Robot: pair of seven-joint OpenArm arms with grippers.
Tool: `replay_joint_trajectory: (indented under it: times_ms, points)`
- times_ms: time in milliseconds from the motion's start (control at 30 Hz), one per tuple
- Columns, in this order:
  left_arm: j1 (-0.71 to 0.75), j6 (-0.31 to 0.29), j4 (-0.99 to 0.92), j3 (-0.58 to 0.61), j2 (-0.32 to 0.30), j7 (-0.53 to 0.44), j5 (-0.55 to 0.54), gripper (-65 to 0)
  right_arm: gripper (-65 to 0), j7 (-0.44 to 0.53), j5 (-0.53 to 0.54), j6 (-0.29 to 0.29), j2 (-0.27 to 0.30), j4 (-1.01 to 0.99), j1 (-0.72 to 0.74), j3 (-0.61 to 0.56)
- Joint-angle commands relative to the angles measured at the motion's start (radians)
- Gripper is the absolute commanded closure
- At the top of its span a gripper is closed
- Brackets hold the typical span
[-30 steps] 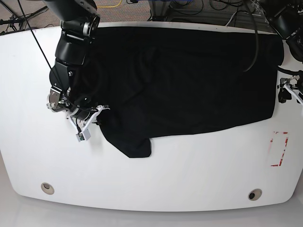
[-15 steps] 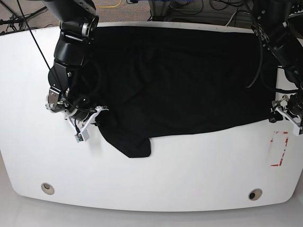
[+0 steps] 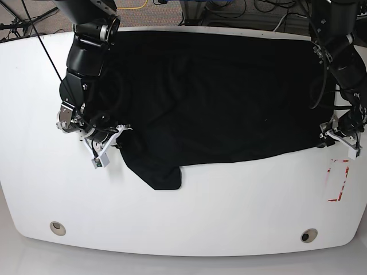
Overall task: Fold the T-shirt properly
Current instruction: 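Grasp the shirt side edge with both grippers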
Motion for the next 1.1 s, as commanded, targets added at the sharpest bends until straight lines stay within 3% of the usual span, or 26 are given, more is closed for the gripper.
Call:
replay_joint_trajectory:
  times_ms: [0,233,333,433,567,900,1067]
  points:
    - [-0.017,0.01,0.004,0.001,-0.013,0.002,0.005,-44.7,0.0,0.019,0.014,0.006,0.008,0.026,0.026,0.002]
    - [-0.013,0.01,0.004,0.005,0.025,0.004,0.006,-40.8,0.0,0.019,0.014,0.006,0.008,0.026,0.026,0.002]
    - [-0.013,0.013,0.004,0.048,0.026,0.001,0.006,-29.2,0.0,0.019,0.014,0.006,0.008,0.026,0.026,0.002]
    - [-0.013,0.013,0.004,0.107,0.028,-0.001,0.005,-13.2,0.0,0.019,0.014,0.006,0.008,0.026,0.026,0.0]
    - [-0.014,0.013,0.008,0.153,0.028,-0.001,0.005,-0.3,0.0,0.019,0.014,0.006,0.01,0.026,0.029,0.0]
    - [-0.019,0.007,0.019,0.159,0.02,0.004,0.002,0.0,0.0,0.011,0.014,0.006,0.014,0.033,0.039,-0.001]
    - [-0.006,0.007,0.128,0.157,-0.003,0.019,0.002,0.0,0.0,0.008,0.014,0.006,0.016,0.093,0.038,-0.001]
